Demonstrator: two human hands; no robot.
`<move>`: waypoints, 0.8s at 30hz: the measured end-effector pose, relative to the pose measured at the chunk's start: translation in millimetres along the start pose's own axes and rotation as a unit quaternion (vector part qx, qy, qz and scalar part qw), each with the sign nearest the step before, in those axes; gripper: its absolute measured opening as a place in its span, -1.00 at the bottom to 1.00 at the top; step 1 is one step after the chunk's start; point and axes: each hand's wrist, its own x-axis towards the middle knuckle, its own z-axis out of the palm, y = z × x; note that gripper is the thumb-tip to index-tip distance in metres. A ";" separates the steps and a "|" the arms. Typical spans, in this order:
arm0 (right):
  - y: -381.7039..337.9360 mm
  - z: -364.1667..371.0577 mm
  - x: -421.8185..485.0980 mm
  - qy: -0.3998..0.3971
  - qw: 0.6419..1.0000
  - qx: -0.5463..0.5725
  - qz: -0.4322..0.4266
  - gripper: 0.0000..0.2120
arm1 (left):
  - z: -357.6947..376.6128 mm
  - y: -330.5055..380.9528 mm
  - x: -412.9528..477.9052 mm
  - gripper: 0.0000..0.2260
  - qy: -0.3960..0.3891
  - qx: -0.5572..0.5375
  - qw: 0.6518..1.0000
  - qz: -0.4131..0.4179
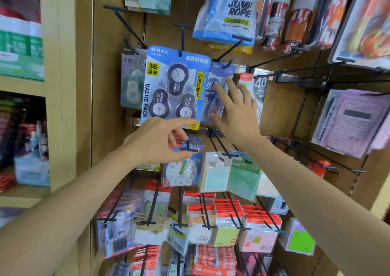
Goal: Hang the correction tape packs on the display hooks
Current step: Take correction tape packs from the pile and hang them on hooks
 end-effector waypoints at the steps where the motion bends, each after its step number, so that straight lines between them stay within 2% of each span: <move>1: 1.8 3.0 2.4 -0.015 1.000 -0.010 0.000 -0.33 | -0.6 0.7 0.5 -0.33 -0.001 0.005 1.000 -0.001; 5: 7.4 11.9 17.6 -0.060 0.998 -0.031 -0.009 -0.31 | -1.8 2.1 1.3 -0.35 -0.007 0.020 1.000 -0.014; 12: 17.7 30.1 48.7 -0.151 0.984 -0.097 -0.006 -0.27 | -1.2 0.0 2.1 -0.69 -0.008 0.038 0.999 -0.033; 17: 26.0 32.5 60.0 -0.210 0.966 -0.153 -0.017 -0.24 | 1.5 -3.6 2.2 -0.74 0.000 0.042 0.999 -0.036; 21: 27.9 15.4 75.8 -0.291 0.949 -0.120 -0.007 -0.28 | 1.2 -4.0 2.6 -0.76 -0.003 0.041 0.998 -0.036; 24: 27.5 -0.3 65.3 -0.269 0.960 -0.076 -0.024 -0.31 | -0.3 -1.2 2.9 -0.77 -0.009 0.040 0.998 -0.041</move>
